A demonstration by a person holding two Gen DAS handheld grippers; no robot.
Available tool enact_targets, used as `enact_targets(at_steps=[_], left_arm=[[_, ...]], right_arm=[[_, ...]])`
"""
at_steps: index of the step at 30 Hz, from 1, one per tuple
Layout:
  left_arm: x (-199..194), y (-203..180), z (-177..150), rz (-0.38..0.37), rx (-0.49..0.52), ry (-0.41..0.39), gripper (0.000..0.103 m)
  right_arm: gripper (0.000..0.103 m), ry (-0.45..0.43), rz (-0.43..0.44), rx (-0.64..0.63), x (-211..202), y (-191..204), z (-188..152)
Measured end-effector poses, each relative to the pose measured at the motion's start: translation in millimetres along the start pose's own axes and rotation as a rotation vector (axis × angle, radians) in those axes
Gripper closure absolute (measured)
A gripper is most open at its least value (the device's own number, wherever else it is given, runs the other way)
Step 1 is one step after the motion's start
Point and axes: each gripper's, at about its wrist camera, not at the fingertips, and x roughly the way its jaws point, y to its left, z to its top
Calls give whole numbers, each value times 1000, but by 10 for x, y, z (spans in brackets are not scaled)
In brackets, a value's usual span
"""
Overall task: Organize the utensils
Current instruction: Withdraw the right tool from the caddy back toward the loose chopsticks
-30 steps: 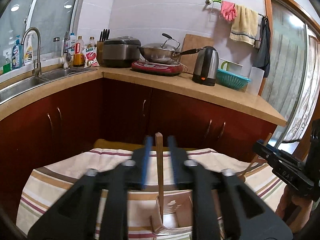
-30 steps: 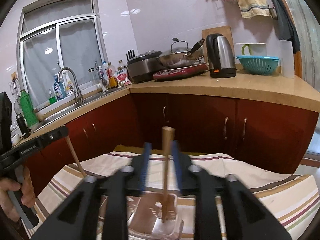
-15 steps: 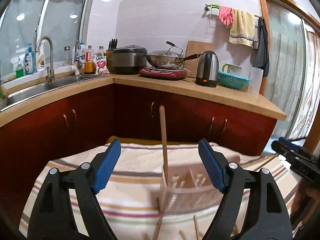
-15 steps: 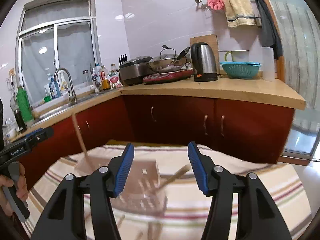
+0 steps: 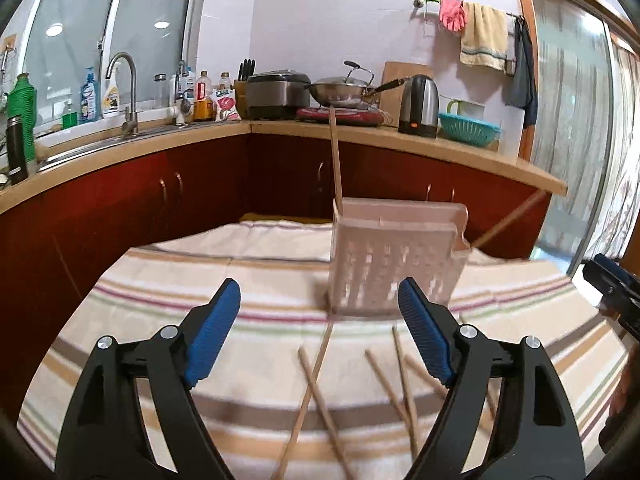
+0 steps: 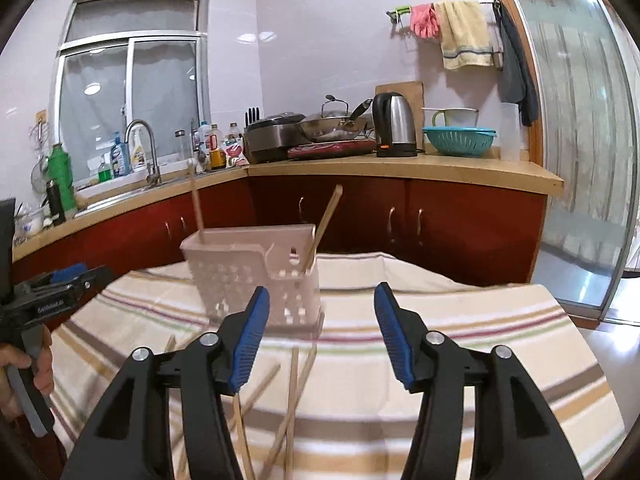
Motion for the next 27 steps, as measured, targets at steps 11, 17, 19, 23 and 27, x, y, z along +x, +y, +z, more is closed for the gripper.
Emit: enact_targets(at_steps=[11,17,19,23,27], left_arm=[[-324,-114,-835,5,0,116,26],[-410,-161,-1168,9,-7,164,31],[-448,-181,-1260,11,-2,170,32],[-468,-236,-1346,2,6,185,34],[-441,-276,-1418,-5,14,210,37]], right_arm=[[66,106,103,-45,-359,103,-930],[80,158,172,-98,-422,254,-1246],[82,178,187,-102,-407,278,-1314],[84,200,189,-110,-385,283,-1395],[86,224,188,-107,-354,290,-1442]])
